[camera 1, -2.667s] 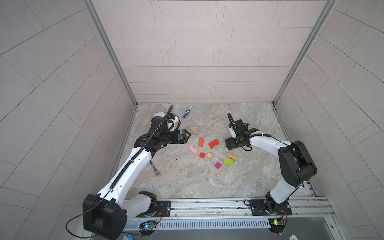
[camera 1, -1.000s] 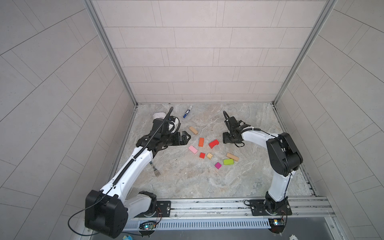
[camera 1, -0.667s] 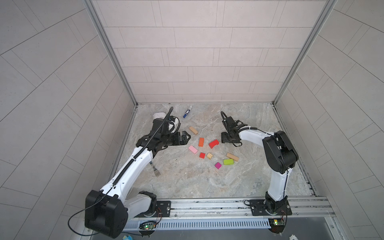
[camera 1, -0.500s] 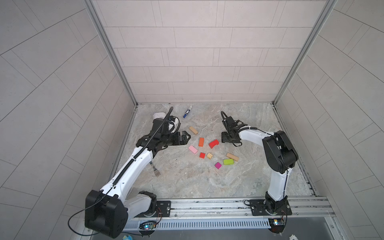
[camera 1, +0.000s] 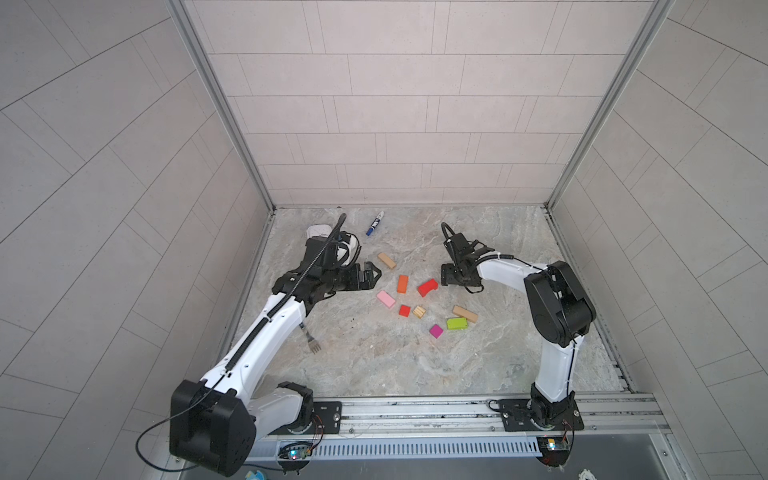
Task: Build the wood block tower
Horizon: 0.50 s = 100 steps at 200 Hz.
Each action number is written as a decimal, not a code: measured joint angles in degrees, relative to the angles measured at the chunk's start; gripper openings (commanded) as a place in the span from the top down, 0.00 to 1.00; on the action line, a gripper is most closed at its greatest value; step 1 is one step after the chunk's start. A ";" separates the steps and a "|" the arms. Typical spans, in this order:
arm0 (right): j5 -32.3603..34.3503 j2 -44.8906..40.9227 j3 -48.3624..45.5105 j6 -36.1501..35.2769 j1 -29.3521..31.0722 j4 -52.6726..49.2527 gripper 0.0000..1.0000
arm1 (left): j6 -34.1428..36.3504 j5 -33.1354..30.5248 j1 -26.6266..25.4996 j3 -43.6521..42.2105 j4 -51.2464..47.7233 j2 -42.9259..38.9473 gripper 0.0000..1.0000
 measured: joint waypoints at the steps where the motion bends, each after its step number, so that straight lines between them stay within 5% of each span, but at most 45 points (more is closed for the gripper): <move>1: 0.00 0.00 0.00 -0.04 0.00 0.00 0.12 | 0.00 0.00 0.00 -0.02 0.00 0.00 0.01; 49: 0.00 0.00 0.00 -0.22 0.00 -0.81 0.01 | 0.00 0.02 0.00 -0.28 0.17 -0.04 0.02; 100: 0.52 -3.58 -2.47 2.01 -0.02 -1.88 0.01 | 0.00 0.02 0.00 -0.28 0.20 -0.07 0.01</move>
